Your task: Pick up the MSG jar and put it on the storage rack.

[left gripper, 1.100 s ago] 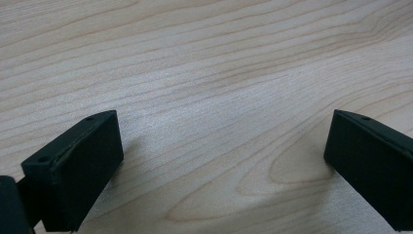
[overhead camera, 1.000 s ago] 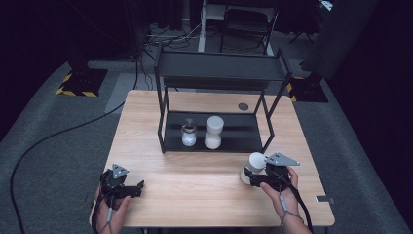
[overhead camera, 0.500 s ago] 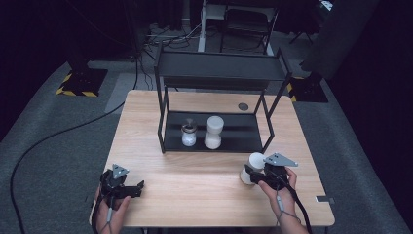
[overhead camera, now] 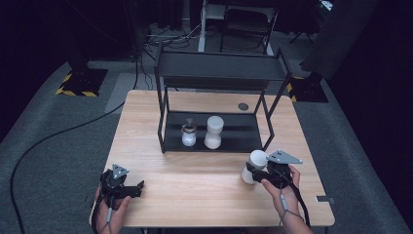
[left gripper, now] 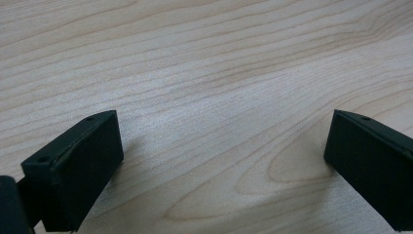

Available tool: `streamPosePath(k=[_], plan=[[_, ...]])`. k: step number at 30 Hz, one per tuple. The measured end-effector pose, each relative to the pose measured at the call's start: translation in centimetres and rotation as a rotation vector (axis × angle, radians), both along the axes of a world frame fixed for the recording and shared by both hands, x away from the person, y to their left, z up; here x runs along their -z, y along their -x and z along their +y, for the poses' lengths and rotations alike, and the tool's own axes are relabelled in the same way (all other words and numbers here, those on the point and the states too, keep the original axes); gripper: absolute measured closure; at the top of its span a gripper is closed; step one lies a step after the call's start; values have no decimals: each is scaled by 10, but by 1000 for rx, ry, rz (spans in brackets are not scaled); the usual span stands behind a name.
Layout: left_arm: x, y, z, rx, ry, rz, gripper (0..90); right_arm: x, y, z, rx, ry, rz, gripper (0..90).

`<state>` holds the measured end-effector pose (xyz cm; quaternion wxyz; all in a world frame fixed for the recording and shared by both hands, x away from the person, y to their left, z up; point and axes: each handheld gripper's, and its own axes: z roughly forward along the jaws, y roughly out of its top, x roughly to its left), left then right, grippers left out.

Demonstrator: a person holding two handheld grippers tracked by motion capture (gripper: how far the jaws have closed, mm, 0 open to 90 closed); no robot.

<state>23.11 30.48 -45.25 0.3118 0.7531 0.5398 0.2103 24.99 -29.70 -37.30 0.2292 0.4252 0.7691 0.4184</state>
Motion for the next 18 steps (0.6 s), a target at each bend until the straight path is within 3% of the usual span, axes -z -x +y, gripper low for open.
streamPosePath(k=[18], plan=[[0, -1, -1, -6, -3, 1, 3, -35, -20, -4, -10, -9, -43, 339]])
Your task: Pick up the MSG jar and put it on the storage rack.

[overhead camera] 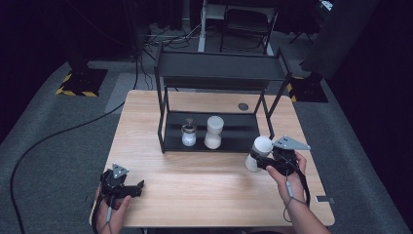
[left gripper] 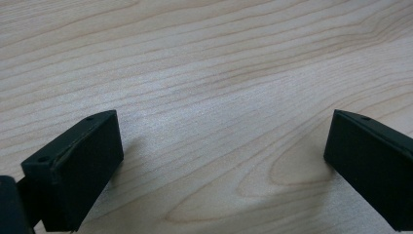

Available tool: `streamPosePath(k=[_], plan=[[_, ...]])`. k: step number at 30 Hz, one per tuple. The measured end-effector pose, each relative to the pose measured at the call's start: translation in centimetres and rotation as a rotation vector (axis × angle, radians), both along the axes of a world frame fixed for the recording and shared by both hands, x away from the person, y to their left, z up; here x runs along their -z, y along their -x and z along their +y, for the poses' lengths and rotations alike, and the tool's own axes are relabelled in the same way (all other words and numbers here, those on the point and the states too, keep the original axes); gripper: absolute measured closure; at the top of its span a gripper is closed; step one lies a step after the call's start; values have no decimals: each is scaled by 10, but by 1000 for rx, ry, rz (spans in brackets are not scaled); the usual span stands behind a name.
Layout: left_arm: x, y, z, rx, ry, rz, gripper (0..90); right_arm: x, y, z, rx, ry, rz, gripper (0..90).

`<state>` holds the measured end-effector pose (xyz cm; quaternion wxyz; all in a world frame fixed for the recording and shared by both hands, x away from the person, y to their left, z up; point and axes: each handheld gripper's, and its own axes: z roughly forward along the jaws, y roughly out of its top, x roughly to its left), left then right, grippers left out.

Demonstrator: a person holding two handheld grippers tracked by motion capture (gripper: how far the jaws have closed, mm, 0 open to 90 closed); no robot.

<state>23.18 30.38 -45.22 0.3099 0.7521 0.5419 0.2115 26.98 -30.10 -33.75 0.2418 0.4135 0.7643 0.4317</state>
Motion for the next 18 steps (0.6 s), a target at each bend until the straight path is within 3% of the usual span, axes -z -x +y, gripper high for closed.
streamPosePath(k=[18], plan=[[0, -3, -1, 2, 0, 1, 2, -17, -32, 16, -16, 10, -14, 338]])
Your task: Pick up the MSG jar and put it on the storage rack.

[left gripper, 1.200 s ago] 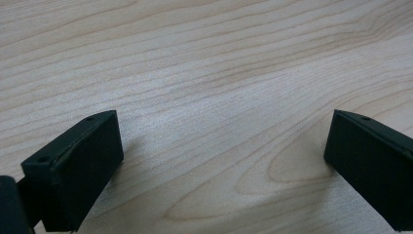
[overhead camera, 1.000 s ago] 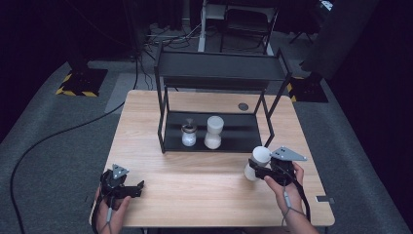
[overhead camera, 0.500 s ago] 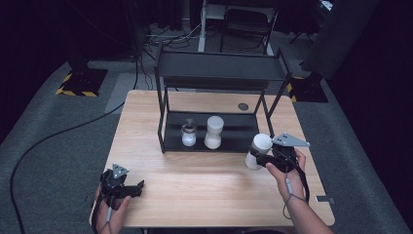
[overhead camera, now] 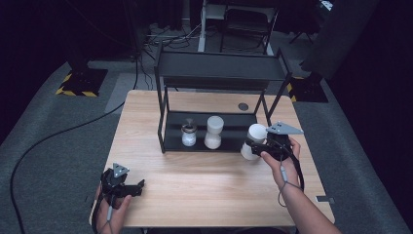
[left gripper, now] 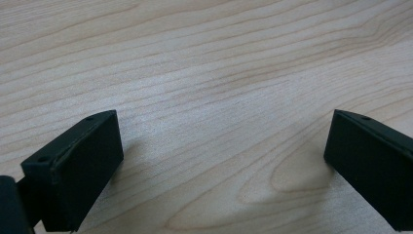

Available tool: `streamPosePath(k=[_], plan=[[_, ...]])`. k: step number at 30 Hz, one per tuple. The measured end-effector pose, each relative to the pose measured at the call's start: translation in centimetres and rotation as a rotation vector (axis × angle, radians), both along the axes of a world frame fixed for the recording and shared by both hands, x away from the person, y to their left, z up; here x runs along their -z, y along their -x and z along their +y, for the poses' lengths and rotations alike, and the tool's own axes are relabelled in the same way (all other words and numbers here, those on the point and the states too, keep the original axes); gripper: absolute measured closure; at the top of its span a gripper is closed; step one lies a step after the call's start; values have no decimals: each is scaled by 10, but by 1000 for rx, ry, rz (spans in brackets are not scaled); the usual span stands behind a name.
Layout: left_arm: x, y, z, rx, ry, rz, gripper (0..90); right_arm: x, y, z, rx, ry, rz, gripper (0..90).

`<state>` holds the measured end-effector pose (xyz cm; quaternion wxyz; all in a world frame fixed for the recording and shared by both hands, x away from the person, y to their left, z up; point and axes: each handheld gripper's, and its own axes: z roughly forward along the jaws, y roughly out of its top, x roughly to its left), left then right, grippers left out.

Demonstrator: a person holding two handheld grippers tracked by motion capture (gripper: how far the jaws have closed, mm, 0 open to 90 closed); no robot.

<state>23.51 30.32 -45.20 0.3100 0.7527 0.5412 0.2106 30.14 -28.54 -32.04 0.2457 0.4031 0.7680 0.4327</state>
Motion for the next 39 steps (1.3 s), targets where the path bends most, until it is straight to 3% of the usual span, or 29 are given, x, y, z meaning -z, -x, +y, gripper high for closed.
streamPosePath(k=[14, 26, 39], plan=[[0, 0, 0, 5, 0, -3, 2, 0, -29, 13, 5, 2, -6, 338], [1, -1, 0, 9, 1, -4, 2, 16, -55, 28, -11, 35, 17, 338], [1, -1, 1, 10, 1, -3, 3, 31, -75, 42, 9, 55, 49, 338]])
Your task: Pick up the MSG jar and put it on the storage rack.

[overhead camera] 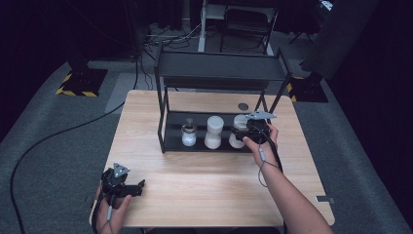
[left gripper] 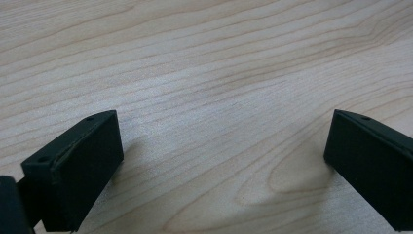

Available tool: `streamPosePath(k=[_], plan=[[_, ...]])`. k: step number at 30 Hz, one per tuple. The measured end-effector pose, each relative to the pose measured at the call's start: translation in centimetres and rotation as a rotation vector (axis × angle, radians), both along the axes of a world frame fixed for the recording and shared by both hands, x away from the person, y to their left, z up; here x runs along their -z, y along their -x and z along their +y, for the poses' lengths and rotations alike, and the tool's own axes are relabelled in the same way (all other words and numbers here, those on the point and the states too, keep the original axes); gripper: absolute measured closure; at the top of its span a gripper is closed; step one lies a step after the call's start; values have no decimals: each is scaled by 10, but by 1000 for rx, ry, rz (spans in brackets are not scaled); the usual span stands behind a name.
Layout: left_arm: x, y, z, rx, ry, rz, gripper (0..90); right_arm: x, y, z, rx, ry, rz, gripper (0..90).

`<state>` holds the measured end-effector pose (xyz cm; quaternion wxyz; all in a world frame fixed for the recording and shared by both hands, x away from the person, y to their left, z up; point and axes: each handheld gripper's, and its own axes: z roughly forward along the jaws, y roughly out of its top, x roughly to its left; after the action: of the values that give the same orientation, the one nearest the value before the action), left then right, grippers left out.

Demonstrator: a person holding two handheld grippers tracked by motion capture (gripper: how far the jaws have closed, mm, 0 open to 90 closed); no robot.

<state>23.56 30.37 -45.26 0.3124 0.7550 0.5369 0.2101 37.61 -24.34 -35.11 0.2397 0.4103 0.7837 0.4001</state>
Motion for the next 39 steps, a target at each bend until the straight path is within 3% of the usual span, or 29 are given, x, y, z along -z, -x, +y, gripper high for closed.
streamPosePath(k=[14, 24, 27, 32, 39], plan=[[0, 0, 0, 2, -1, 1, 3, 12, -12, 7, 10, 8, 36, 337], [0, -1, 0, 3, -1, 1, 2, 17, -15, 4, 27, -14, 52, 334], [0, -1, 0, 4, -1, 2, 2, 15, -16, 4, 31, -17, 57, 275], [0, -1, 0, 4, 0, 2, 2, 8, -8, -2, 32, -44, 43, 186], [0, -1, 0, 3, 0, 3, 2, -3, 14, -16, 5, -54, 4, 160]])
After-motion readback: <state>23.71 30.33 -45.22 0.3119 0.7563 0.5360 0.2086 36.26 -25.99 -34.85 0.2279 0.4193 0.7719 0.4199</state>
